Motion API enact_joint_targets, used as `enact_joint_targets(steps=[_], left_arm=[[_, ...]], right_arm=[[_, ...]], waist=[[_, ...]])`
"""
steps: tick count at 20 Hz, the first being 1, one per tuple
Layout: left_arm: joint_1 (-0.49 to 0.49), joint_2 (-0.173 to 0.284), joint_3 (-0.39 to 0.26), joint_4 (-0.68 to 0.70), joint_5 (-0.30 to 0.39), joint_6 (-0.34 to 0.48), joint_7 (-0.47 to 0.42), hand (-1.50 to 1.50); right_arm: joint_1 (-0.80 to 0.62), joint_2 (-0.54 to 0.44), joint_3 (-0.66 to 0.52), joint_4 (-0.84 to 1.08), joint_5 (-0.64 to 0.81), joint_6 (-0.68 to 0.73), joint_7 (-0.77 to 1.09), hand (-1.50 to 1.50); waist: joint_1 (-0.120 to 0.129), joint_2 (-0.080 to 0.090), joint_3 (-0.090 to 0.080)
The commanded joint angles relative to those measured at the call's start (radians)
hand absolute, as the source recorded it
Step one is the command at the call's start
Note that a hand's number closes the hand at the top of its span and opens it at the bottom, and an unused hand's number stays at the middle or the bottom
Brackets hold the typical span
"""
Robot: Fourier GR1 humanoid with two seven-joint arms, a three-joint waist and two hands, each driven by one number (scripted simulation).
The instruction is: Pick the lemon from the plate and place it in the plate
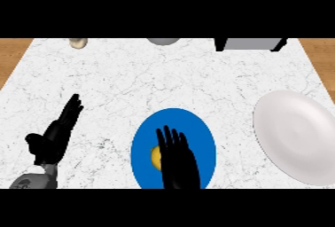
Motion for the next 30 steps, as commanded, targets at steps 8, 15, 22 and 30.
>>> enact_joint_targets(steps=[8,15,22,30], left_arm=[[0.000,-0.026,0.060,0.016,-0.033,-0.053,-0.010,0.00],[0.010,-0.052,0.058,-0.034,-0.050,-0.054,0.048,0.00],[-0.049,-0.055,0.105,0.116,-0.077,-0.091,-0.043,0.00],[0.074,-0.018,0.165,0.019,-0.039,-0.041,-0.015,0.00]], right_arm=[[-0.164,0.004,0.002,0.252,-0.086,-0.121,0.020,-1.50],[-0.038,0.003,-0.007,0.268,-0.047,-0.096,-0.205,1.50],[-0.146,0.003,0.033,0.342,-0.083,-0.172,-0.238,1.50],[0.179,-0.672,-0.337,0.197,-0.241,-0.347,-0.417,1.50]], waist=[[0.004,0.001,0.000],[-0.001,-0.001,0.000],[-0.001,0.001,0.000],[-0.171,-0.021,0.007]])
